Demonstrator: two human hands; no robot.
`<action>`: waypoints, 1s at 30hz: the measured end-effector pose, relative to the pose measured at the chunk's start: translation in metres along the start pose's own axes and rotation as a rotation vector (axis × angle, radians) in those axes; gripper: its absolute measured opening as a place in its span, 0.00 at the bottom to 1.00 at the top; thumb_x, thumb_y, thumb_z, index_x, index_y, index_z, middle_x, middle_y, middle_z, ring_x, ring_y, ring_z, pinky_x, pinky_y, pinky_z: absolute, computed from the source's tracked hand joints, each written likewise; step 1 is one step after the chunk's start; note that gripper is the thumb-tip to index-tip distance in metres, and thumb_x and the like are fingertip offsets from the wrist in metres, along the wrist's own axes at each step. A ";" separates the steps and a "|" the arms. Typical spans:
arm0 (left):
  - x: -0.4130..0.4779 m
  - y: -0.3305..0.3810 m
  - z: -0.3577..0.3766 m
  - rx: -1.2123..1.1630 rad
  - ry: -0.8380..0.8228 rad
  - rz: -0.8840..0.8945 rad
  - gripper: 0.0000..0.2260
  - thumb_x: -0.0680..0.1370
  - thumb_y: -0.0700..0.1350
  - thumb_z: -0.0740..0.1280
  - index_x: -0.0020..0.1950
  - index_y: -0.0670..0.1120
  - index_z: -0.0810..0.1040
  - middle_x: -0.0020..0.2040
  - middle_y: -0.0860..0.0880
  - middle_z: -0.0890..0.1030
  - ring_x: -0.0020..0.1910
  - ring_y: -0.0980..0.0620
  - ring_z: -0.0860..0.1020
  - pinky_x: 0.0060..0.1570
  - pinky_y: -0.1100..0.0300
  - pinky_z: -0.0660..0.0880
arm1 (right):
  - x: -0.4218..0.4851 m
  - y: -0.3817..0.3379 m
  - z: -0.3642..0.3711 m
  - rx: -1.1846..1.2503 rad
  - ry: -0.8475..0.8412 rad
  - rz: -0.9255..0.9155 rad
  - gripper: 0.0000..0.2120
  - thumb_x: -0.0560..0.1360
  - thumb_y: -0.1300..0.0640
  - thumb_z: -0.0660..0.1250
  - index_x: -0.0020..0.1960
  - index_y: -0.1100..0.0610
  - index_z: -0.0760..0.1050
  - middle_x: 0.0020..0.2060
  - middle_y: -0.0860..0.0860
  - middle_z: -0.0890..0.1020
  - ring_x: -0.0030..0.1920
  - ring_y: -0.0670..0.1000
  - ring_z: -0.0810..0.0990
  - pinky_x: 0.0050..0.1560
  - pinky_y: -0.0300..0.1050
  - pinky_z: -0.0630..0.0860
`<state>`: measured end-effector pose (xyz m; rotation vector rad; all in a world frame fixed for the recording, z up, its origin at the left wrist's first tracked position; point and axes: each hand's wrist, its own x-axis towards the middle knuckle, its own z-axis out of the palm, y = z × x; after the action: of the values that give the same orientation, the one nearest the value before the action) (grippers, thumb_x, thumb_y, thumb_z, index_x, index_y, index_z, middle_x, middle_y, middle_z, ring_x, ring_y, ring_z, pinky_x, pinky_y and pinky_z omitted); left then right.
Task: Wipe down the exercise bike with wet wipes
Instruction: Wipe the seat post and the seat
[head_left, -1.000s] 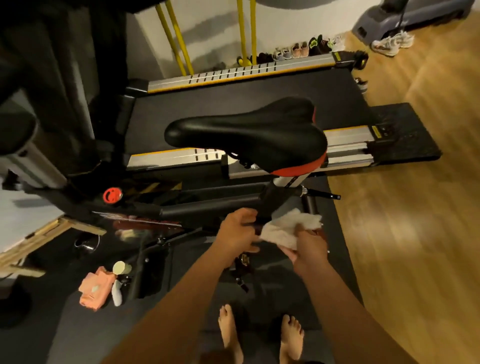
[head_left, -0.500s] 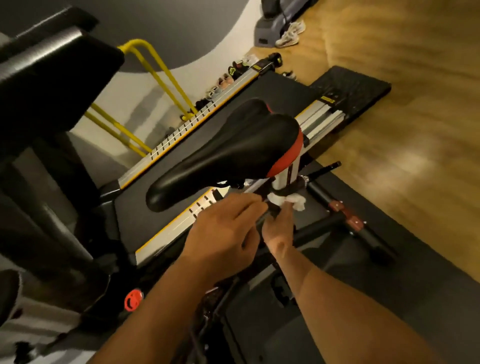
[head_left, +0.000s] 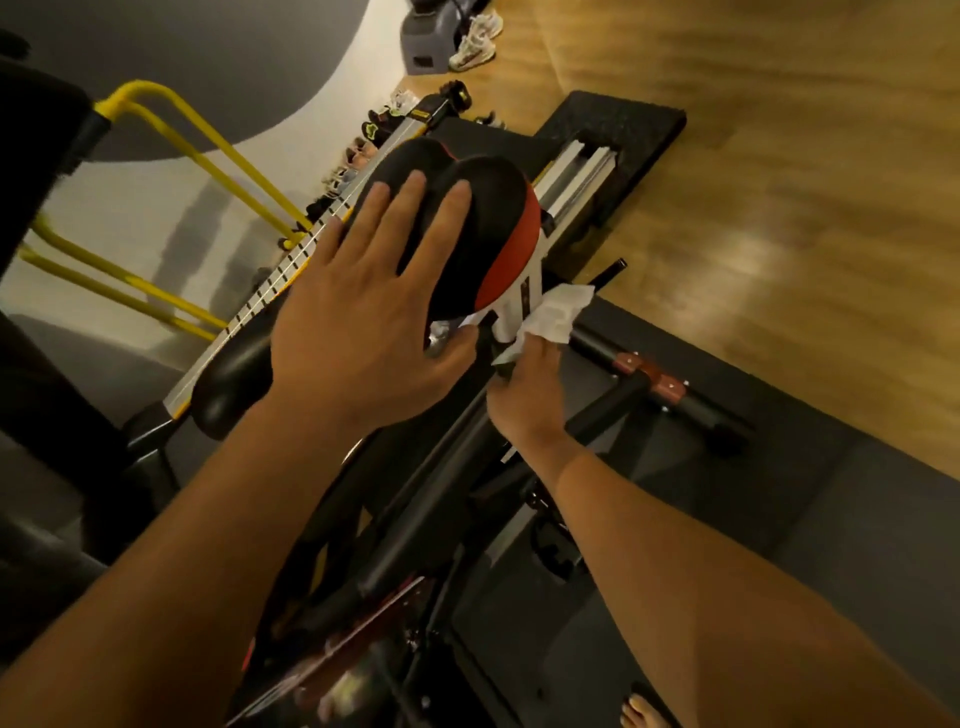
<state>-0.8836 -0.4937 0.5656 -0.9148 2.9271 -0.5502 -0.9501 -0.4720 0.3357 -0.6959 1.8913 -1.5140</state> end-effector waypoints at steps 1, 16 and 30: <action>0.000 0.001 -0.001 0.001 -0.001 0.005 0.41 0.75 0.65 0.61 0.80 0.54 0.44 0.81 0.45 0.52 0.79 0.43 0.51 0.76 0.43 0.53 | -0.008 0.004 0.001 0.078 -0.011 0.059 0.39 0.72 0.67 0.68 0.76 0.49 0.53 0.72 0.52 0.64 0.71 0.51 0.66 0.69 0.41 0.69; -0.002 0.004 0.002 0.023 0.051 -0.007 0.41 0.74 0.59 0.64 0.80 0.53 0.46 0.80 0.44 0.54 0.79 0.42 0.54 0.72 0.40 0.58 | -0.032 0.054 0.018 -0.133 -0.199 0.371 0.31 0.76 0.62 0.64 0.75 0.62 0.56 0.71 0.61 0.65 0.70 0.60 0.67 0.71 0.55 0.66; 0.000 0.001 0.001 0.030 0.023 0.022 0.44 0.72 0.56 0.65 0.80 0.54 0.41 0.81 0.45 0.51 0.79 0.42 0.50 0.77 0.44 0.51 | -0.013 0.044 0.019 -0.104 -0.064 0.355 0.23 0.78 0.61 0.61 0.71 0.61 0.61 0.61 0.61 0.75 0.60 0.61 0.76 0.59 0.53 0.75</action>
<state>-0.8840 -0.4926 0.5645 -0.8780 2.9368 -0.6066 -0.9287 -0.4661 0.2917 -0.4185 1.9335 -1.1650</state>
